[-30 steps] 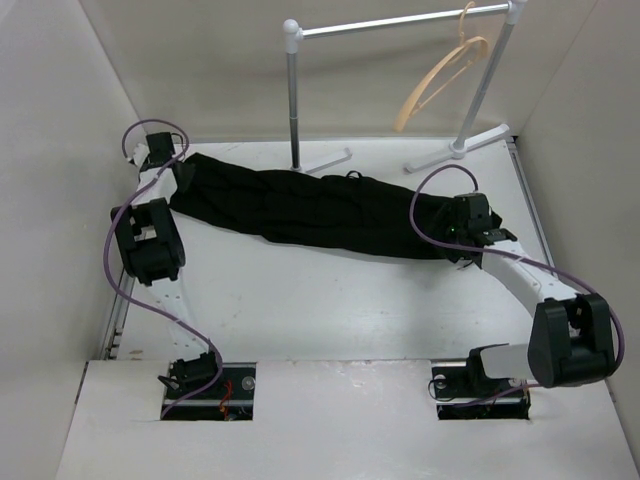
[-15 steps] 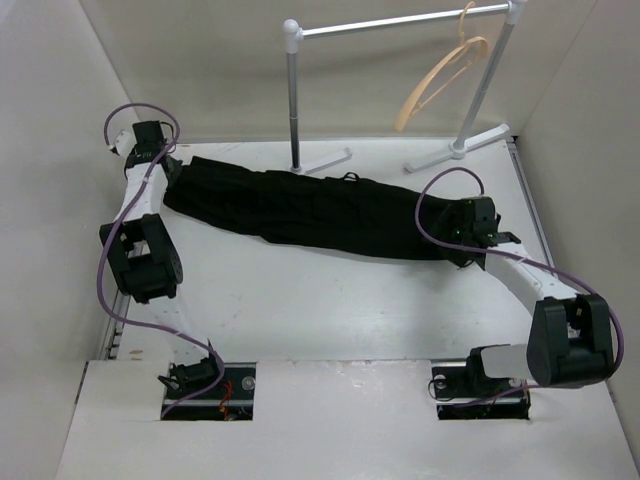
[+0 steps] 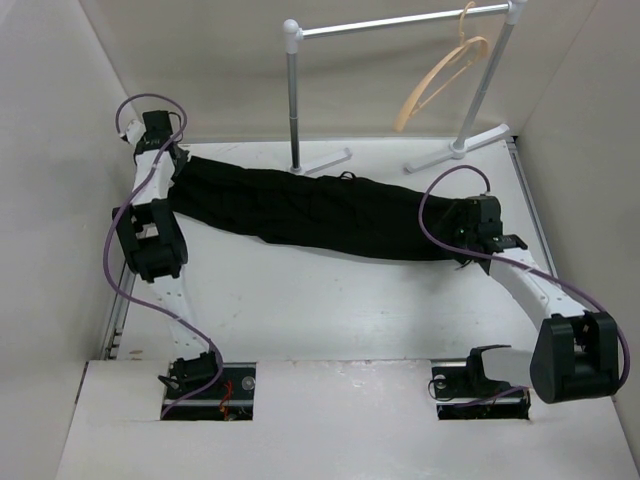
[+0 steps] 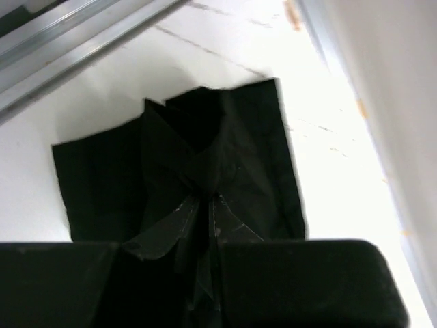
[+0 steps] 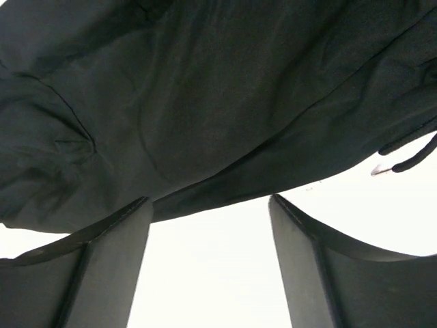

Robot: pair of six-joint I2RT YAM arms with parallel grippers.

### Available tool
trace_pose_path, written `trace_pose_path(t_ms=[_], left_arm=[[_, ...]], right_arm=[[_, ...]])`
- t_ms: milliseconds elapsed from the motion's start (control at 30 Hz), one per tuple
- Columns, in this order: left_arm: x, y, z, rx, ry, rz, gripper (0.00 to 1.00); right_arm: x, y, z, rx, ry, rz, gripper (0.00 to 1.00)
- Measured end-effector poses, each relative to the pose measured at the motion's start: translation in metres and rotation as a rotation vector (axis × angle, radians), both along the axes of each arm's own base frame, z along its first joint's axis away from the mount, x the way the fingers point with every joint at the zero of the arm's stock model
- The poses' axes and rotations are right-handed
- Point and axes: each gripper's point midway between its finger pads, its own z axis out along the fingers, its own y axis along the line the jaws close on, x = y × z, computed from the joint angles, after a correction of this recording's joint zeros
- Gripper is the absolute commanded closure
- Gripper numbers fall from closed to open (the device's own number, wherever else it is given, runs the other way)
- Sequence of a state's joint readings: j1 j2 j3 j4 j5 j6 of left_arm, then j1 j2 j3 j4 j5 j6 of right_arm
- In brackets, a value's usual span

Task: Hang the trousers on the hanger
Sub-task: Fold the trousers at the center of the board.

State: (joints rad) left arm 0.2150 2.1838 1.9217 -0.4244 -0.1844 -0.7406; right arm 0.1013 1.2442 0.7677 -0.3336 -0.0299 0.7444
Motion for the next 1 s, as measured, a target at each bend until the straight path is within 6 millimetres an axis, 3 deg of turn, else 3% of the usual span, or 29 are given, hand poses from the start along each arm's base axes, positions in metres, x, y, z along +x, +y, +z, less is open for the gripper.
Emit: trace_pose_path(t_ms=[100, 167, 400, 467, 533, 633, 733, 933, 1000], left_arm=[[-0.011, -0.013, 0.028, 0.005, -0.041, -0.016, 0.95], [-0.028, -0.024, 0.055, 0.010, -0.072, -0.028, 0.95], [-0.103, -0.039, 0.172, 0.062, -0.253, -0.020, 0.94], [-0.119, -0.039, 0.194, 0.080, -0.288, -0.010, 0.94], [-0.127, -0.038, 0.203, 0.096, -0.297, 0.001, 0.94], [-0.124, -0.034, 0.191, 0.106, -0.261, 0.010, 0.93], [-0.107, -0.030, 0.157, 0.100, -0.183, 0.008, 0.93], [-0.039, -0.013, 0.062, 0.070, -0.007, 0.004, 0.91], [-0.014, -0.004, 0.034, 0.070, 0.026, 0.011, 0.80]], right_arm=[[0.000, -0.001, 0.002, -0.006, -0.007, -0.007, 0.45], [0.001, -0.001, 0.002, -0.008, -0.008, -0.008, 0.47], [0.002, 0.000, -0.003, -0.006, 0.006, -0.006, 0.37], [0.003, 0.001, -0.002, -0.001, 0.002, -0.002, 0.35], [0.005, 0.003, -0.002, 0.001, -0.005, 0.003, 0.34], [0.005, 0.007, -0.001, 0.008, -0.011, 0.018, 0.33], [0.005, 0.008, 0.000, 0.010, -0.011, 0.021, 0.32], [0.005, 0.007, -0.001, 0.009, -0.009, 0.018, 0.30], [0.005, 0.005, -0.001, 0.006, -0.008, 0.011, 0.29]])
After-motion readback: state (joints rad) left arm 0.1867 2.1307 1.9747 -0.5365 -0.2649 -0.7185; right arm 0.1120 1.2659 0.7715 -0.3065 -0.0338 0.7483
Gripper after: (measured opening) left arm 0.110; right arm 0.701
